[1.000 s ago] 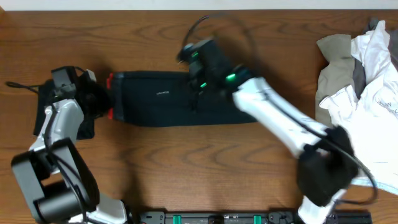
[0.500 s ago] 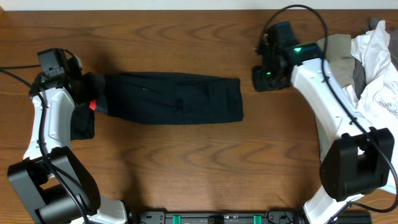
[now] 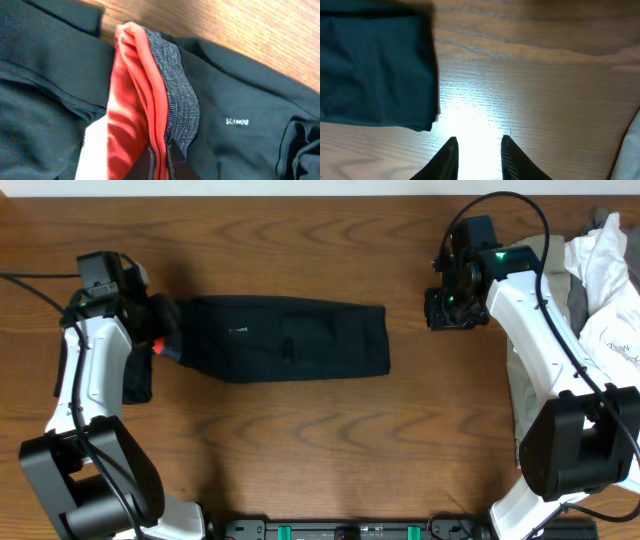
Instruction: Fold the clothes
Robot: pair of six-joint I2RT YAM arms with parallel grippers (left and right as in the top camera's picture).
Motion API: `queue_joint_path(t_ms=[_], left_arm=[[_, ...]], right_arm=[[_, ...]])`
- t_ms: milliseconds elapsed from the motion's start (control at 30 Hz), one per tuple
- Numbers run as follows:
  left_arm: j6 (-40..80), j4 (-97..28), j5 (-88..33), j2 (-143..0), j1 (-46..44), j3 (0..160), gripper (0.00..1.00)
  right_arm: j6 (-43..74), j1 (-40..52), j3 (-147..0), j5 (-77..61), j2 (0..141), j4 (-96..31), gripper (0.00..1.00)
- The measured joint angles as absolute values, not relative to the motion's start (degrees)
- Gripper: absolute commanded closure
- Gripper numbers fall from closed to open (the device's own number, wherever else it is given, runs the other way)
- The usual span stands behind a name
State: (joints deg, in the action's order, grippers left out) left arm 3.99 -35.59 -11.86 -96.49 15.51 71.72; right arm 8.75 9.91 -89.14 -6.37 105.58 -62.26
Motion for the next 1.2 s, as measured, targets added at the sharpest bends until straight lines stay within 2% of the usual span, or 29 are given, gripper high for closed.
queue_joint_path(t_ms=[367, 733, 1200], left_arm=[[2.9, -37.3, -11.8, -96.5, 14.5, 75.1, 0.94], [0.1, -39.6, -12.6, -96.5, 9.3, 79.9, 0.94], [-4.3, -43.1, -12.7, -96.5, -3.3, 83.0, 0.94]], right_arm=[[8.5, 9.9, -89.1, -6.4, 105.6, -63.2, 0.72], [8.5, 10.8, -89.1, -6.4, 105.6, -64.1, 0.73], [8.5, 10.9, -89.1, -6.4, 105.6, -65.4, 0.72]])
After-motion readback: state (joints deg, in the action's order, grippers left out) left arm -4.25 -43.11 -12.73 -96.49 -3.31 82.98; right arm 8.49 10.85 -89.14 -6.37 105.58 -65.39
